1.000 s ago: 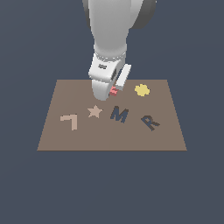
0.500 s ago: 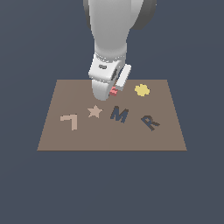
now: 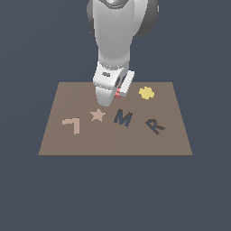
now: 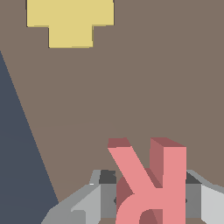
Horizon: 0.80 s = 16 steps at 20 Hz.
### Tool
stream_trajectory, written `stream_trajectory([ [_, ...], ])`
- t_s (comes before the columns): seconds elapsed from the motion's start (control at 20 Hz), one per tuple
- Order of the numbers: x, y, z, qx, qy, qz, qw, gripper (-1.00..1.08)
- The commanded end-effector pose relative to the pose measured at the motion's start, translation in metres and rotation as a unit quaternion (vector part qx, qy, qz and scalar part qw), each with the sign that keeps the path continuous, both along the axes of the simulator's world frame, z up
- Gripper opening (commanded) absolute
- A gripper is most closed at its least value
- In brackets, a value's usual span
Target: Insert a designated object into the corresponding slot on a board.
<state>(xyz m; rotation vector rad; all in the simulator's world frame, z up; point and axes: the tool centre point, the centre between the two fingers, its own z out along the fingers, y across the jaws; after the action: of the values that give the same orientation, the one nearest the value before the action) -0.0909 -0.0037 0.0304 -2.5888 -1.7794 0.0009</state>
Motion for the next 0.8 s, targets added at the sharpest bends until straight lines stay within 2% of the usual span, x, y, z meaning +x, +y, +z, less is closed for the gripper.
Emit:
stream_trajectory([
  [0.0,0.0001,0.0000,-0.0005,0.000,0.000,0.000,1.0000,-1.00],
  [0.75,0.0005,0.0003,0.0033,0.000,0.000,0.000,1.0000,-1.00],
])
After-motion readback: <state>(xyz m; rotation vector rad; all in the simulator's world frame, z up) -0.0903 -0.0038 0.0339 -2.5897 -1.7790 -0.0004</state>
